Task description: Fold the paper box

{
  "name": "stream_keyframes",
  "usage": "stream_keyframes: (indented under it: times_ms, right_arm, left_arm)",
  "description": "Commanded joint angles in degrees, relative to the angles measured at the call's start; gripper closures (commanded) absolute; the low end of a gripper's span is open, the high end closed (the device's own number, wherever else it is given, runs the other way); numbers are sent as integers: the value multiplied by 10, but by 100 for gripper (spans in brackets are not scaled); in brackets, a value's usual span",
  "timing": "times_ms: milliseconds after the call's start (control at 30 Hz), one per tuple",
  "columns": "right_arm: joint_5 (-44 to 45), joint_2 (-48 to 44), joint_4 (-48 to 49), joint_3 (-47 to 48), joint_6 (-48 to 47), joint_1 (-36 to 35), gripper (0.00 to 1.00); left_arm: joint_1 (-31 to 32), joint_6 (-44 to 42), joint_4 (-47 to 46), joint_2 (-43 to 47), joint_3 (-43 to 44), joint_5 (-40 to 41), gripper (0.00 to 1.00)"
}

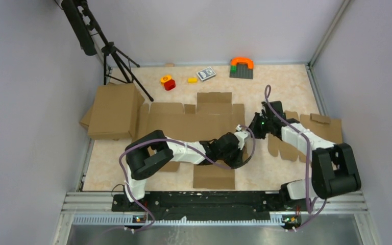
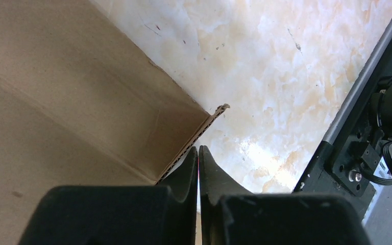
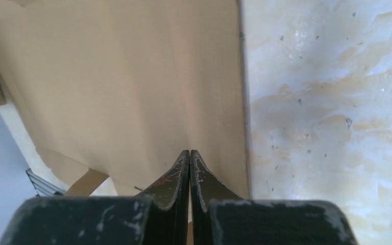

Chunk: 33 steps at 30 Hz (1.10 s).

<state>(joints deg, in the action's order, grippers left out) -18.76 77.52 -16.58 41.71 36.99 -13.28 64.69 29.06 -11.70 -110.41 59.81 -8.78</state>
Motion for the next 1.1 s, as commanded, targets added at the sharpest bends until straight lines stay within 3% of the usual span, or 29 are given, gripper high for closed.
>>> stream_keyframes:
  times_ms: [0, 200, 600, 933, 1067]
  right_arm:
    - [-1, 71, 26, 9, -16, 2, 100]
    - [-9, 141, 50, -2, -28, 3, 100]
    - [-31, 81, 63, -58, -12, -1, 100]
    - [10, 57, 5, 31, -17, 5, 100]
    - [28, 36, 59, 43, -1, 33, 100]
  left_arm:
    - [-10, 0, -20, 28, 15, -9, 100]
    - [-27, 11, -42, 23, 11, -22, 100]
    - [-32, 13, 11, -17, 48, -31, 100]
    - [-32, 33, 14, -24, 5, -40, 100]
    - [-31, 51, -20, -7, -44, -43, 100]
